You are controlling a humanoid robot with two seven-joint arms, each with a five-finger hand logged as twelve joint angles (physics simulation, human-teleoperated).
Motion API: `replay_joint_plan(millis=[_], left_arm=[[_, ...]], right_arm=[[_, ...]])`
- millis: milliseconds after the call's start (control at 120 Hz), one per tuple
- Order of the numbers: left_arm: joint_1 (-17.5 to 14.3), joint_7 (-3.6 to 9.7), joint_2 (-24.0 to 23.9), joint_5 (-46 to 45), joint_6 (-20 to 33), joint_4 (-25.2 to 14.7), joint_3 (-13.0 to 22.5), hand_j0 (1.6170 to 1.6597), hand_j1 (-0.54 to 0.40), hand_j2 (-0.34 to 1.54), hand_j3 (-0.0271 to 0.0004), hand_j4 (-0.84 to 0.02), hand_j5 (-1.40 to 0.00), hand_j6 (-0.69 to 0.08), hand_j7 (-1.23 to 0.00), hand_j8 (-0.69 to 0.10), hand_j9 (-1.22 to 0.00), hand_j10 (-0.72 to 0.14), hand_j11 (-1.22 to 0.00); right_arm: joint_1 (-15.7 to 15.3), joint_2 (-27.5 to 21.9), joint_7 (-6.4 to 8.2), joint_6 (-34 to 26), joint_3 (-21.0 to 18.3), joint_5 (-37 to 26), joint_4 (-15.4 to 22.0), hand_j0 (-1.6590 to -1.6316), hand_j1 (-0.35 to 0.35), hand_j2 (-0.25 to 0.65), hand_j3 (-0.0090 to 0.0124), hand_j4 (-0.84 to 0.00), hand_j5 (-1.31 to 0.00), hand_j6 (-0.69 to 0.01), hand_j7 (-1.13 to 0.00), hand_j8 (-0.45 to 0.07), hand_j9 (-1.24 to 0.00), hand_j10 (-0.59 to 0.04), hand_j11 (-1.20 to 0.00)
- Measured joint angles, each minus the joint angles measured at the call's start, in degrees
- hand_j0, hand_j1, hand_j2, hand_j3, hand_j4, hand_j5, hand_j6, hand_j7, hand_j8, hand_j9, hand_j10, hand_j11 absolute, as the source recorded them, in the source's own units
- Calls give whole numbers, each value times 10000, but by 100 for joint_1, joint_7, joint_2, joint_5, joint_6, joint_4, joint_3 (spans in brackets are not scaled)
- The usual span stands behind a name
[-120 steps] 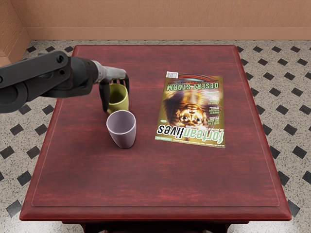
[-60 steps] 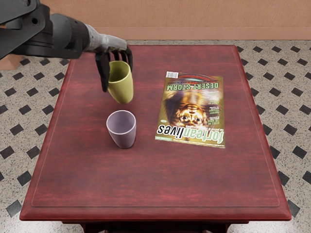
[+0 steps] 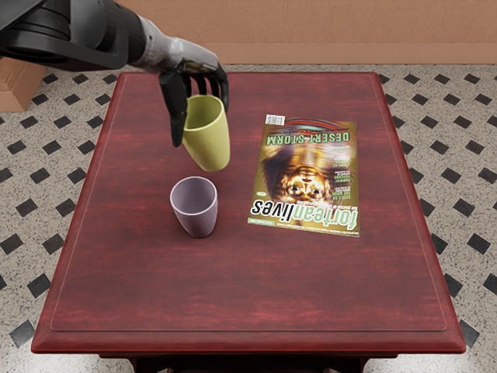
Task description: Pick up cup and place in cup with left hand
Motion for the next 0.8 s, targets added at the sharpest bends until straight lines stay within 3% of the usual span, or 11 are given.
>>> replay_joint_plan(millis=[167,550,692,700,717,800], left_arm=[[-7,1,200,-275,-3,-201,17,16548,-1195,5286,0,-4681,-9127,-3105,-8835,-3776,-8670,-6376,-8663],[0,0,646,-727,1,-655,60,16563,-1934,7098,0,-4542,-9183,-3042,-8736,-3659,-8717,-6294,-8774],[65,0,683,-832,3,-759,67,16562,-1907,7398,0,-4730,-9338,-3156,-8833,-3733,-8855,-6418,-8928],[67,1,685,-834,7,-762,68,16562,-1893,7370,0,-4774,-9238,-3457,-8862,-3674,-8869,-6417,-8935],[69,1,718,-845,2,-770,69,16563,-1913,7360,0,-4699,-9326,-3059,-8904,-3660,-8891,-6334,-8939],[82,2,852,-853,4,-827,71,16562,-1883,7473,0,-4759,-9346,-3223,-8995,-3786,-8951,-6450,-8974]], right_arm=[[0,0,0,0,-3,-3,1,-16581,-3491,1,0,-6,-1,-9,0,-7,-1,-5,0],[1,0,0,0,-9,-8,1,-16581,-3491,1,0,-6,-1,-9,0,-7,-1,-5,0],[4,0,0,0,-9,-8,1,-16581,-3491,1,0,-6,-1,-9,0,-7,-1,-5,0],[4,0,0,0,-9,-8,1,-16581,-3491,1,0,-6,-1,-9,0,-7,-1,-5,0],[4,0,0,0,-9,-8,1,-16581,-3491,1,0,-6,-1,-9,0,-7,-1,-5,0],[7,0,0,0,-9,-8,1,-16581,-3491,1,0,-6,-1,-9,0,-7,-1,-5,0]])
